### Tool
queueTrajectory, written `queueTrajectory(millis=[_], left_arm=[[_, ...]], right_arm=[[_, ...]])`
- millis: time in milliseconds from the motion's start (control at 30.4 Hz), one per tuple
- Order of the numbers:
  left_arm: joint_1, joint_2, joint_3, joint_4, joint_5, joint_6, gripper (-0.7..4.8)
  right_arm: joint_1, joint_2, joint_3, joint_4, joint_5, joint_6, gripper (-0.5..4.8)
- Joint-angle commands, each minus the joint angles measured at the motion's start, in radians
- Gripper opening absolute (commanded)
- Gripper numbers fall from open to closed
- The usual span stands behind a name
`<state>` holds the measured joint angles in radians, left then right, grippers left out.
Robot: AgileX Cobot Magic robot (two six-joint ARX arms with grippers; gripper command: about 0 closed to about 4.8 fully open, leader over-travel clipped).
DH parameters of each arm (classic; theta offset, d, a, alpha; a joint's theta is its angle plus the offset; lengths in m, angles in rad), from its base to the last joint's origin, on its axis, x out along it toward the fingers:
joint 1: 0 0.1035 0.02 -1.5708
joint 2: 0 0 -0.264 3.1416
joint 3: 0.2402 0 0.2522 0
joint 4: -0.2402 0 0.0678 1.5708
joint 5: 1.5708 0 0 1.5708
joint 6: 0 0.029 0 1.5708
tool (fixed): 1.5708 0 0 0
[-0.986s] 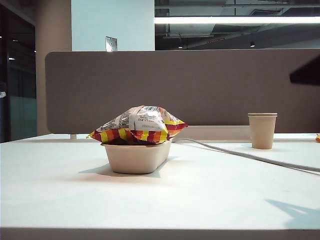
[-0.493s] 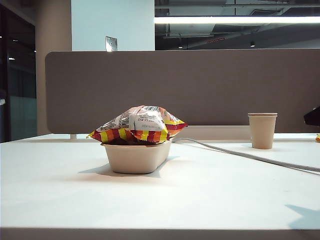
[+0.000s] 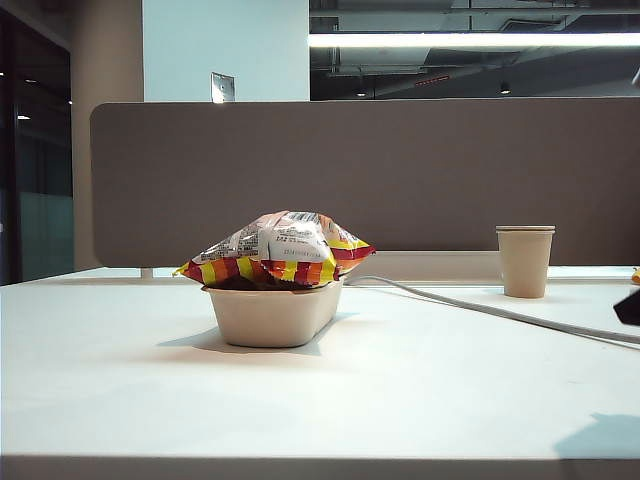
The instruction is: Pick up a bag of chips and put them in the box.
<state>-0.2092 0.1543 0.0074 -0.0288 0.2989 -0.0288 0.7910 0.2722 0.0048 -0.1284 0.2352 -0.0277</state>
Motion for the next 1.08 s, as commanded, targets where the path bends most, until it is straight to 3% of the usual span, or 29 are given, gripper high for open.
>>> queueTrajectory(millis=[33, 1084], left_arm=[[-0.001, 0.002, 0.002, -0.001, -0.007, 0.049, -0.06], [-0.001, 0.002, 0.002, -0.023, -0.007, 0.048, -0.06]], right_arm=[[0.001, 0.021, -0.002, 0.040, -0.003, -0.003, -0.01], [0.001, 0.023, -0.002, 0.057, -0.005, 0.007, 0.00]])
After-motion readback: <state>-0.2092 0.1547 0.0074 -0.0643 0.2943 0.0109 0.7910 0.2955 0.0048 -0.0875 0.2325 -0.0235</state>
